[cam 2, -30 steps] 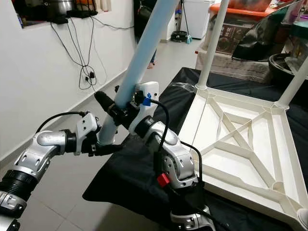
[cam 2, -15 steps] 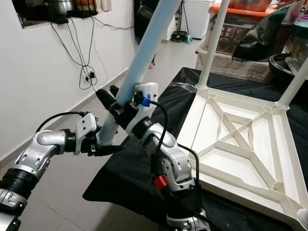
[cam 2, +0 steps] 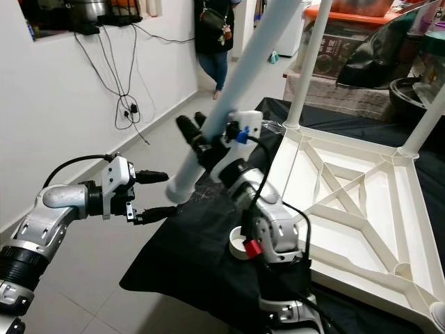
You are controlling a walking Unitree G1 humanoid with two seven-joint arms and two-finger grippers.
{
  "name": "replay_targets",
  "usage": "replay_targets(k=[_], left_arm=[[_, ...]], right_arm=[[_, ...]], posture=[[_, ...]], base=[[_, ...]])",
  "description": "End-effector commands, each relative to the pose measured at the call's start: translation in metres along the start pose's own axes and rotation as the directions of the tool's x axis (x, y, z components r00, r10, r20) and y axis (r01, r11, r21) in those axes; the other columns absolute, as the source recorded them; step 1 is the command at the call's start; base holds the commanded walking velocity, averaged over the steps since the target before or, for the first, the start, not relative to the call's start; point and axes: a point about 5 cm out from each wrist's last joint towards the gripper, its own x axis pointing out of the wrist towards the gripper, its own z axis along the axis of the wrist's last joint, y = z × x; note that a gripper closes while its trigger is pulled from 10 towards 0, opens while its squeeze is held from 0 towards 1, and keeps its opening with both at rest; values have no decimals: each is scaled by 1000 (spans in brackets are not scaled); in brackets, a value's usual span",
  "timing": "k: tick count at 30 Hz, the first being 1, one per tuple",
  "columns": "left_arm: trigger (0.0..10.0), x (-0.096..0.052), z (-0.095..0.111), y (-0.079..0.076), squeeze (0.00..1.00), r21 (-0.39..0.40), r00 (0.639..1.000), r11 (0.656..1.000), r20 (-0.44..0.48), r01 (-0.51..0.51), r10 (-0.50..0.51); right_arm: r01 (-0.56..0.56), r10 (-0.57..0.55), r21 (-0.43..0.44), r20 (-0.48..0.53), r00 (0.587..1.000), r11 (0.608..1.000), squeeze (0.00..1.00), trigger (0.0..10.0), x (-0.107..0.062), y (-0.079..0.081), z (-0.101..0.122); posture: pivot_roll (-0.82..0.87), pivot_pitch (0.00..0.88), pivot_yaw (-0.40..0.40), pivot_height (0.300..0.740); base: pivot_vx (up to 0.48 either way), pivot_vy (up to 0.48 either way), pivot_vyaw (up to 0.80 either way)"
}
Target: Building children table
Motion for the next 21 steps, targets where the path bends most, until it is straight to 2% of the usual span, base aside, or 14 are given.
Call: replay_targets(k=[1,2,3,5,6,7,8,9,10,12,13,14,17,21], left_arm=[[10000,-9,-2,-2,600,-22,998,998,-1,-56,56],[10000,-9,-2,-2,600,-22,998,998,-1,-56,56],[10000,-13,-4,-2,0,-50,992,991,10,-127,127],[10000,-18,-7,-1,0,-81,974,971,14,-225,227],[10000,-24,-11,0,0,-106,943,938,11,-329,332],[10000,-24,-11,0,0,-106,943,938,11,-329,332],[10000,-29,-16,1,0,-144,908,898,0,-415,420],[10000,-29,-16,1,0,-144,908,898,0,-415,420],[10000,-36,-24,-1,0,-188,856,838,-30,-512,516],[10000,-41,-32,-6,0,-225,810,782,-68,-581,582],[10000,-41,-32,-6,0,-225,810,782,-68,-581,582],[10000,-45,-38,-12,0,-260,773,733,-103,-629,627],[10000,-49,-44,-21,0,-289,728,675,-143,-679,671],[10000,-50,-44,-23,0,-300,715,658,-148,-690,683]], right_arm=[[113,-111,-76,31,993,991,0,0,-3,-22,9],[113,-111,-76,31,993,991,0,0,-3,-22,9],[174,-172,-95,31,985,980,0,0,-6,-34,12],[219,-218,-103,18,976,970,0,0,-9,-42,12],[257,-259,-115,-1,966,960,0,7020,-14,-49,11],[257,-259,-115,-1,966,960,0,7020,-14,-49,11],[292,-296,-125,-20,955,948,0,10000,-18,-53,9],[292,-296,-125,-20,955,948,0,10000,-18,-53,9],[316,-324,-134,-38,945,939,0,10000,-23,-57,7],[334,-344,-143,-53,938,932,0,10000,-28,-58,6],[334,-344,-143,-53,938,932,0,10000,-28,-58,6],[344,-355,-146,-59,933,928,0,10000,-32,-59,8],[354,-367,-145,-78,927,924,0,10000,-37,-56,7],[359,-373,-143,-87,924,922,0,10000,-38,-55,6]], posture=[[59,0,-51,740],[59,0,-51,740],[57,0,-51,740],[53,0,-52,740],[54,0,-57,740],[54,0,-57,740],[56,0,-60,740],[56,0,-60,740],[61,0,-67,740],[63,0,-70,740],[63,0,-70,740],[66,0,-79,740],[71,0,-88,740],[71,0,-88,740]], base=[[0,0,0],[0,0,0],[0,0,0],[0,0,0],[0,0,0],[0,0,0],[0,0,0],[0,0,0],[0,0,0],[0,0,0],[0,0,0],[0,0,0],[0,134,0],[0,401,0]])
